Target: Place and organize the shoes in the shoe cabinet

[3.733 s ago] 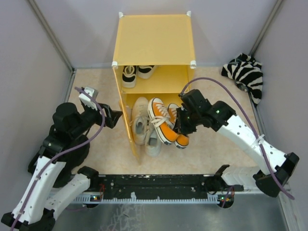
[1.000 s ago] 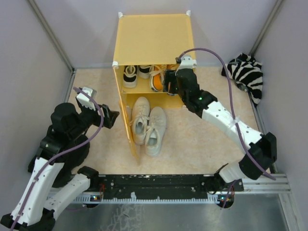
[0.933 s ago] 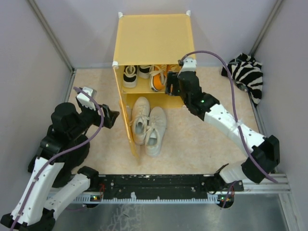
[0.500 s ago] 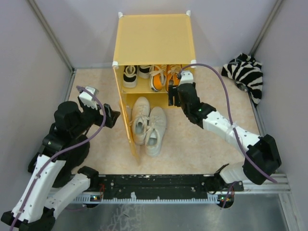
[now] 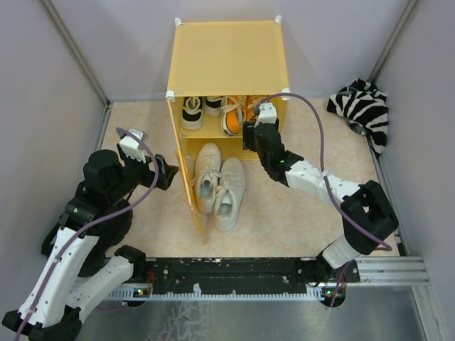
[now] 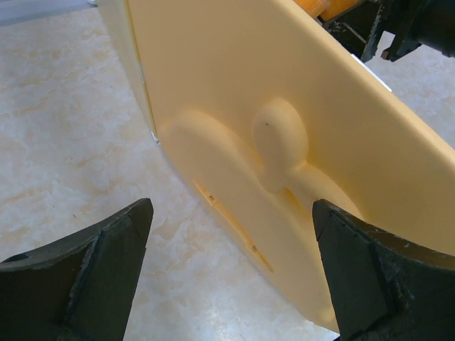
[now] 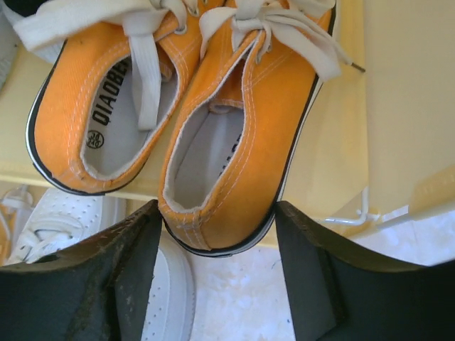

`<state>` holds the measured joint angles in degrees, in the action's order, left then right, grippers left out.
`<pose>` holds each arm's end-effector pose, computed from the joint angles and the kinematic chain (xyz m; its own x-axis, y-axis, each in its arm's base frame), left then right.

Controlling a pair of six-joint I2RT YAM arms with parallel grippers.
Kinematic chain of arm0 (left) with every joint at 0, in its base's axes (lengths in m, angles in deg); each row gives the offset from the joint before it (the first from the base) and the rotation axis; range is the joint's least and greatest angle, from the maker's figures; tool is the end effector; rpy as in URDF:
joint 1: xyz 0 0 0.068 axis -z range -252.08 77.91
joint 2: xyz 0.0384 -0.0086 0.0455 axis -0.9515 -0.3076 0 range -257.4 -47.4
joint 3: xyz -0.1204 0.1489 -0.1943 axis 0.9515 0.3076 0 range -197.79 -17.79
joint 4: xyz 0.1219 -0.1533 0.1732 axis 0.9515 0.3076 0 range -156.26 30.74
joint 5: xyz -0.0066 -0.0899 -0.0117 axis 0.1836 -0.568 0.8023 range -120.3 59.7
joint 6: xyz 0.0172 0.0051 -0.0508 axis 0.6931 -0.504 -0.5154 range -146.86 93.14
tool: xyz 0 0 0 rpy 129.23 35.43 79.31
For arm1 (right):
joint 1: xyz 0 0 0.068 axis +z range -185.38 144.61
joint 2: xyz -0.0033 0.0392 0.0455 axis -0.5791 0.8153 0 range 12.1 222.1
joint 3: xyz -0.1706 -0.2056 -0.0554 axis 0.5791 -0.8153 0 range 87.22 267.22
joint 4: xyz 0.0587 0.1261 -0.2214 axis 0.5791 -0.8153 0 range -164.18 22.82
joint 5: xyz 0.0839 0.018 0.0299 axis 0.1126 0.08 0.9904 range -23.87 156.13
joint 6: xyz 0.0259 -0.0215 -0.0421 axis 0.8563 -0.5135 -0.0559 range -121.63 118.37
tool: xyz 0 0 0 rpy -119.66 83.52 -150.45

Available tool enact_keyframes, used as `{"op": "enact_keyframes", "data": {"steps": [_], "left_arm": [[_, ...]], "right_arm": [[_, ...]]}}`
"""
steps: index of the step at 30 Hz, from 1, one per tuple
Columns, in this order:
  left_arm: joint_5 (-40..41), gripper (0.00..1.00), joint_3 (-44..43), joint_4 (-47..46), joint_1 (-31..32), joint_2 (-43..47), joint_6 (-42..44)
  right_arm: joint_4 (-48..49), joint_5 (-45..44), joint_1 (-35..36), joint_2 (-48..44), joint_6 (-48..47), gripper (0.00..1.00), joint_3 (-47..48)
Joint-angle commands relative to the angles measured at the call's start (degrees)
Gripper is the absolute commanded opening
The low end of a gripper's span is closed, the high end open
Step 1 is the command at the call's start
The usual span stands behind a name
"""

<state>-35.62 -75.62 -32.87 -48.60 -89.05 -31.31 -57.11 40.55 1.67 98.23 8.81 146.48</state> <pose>0.1324 -0.0611 0.3825 -0.3076 0.0494 -0.9502 0.4555 0.8844 -0.1015 0.2880 0.1982 0.2890 -0.2655 0.0043 -0.9641 -0.1683 0.9844 0.0508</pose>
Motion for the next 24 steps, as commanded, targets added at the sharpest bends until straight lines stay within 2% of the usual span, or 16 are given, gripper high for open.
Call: {"op": "enact_keyframes", "data": {"steps": [1,4,8,9,11,16,21,24], "left_arm": [[0.5,0.99,0.5,-1.9,0.2,0.2,0.9],[0.8,0.99,0.9,-1.9,0.2,0.2,1.1],[0.3,0.99,1.3,-2.0,0.2,0.0,1.0],[0.2,0.99,1.4,-2.0,0.2,0.1,0.9],[0.2,0.99,1.4,-2.0,0.2,0.2,0.8],[0.5,0.99,1.7,-2.1,0.2,0.5,0.6],[0.3,0.99,1.7,-2.0,0.1,0.5,0.5],[0.8,0.99,1.7,-1.6,0.1,0.8,0.5]], "right_arm": [[2.4,-6.6,0.1,1.8,1.1,0.58,3.0],[2.2,-11.6,0.1,1.5,2.1,0.43,2.3],[7.7,-15.2,0.1,0.8,-2.6,0.11,0.6],[9.7,-17.0,0.2,0.7,-4.0,0.08,0.3],[13.5,-20.2,0.1,0.6,-7.0,0.05,-0.4],[24.3,-23.0,0.0,1.4,-14.9,0.05,-2.8],[30.3,-25.0,-0.5,5.9,-18.9,0.05,-2.5],[30.6,-25.8,-0.5,8.0,-19.0,0.05,-1.9]]}}
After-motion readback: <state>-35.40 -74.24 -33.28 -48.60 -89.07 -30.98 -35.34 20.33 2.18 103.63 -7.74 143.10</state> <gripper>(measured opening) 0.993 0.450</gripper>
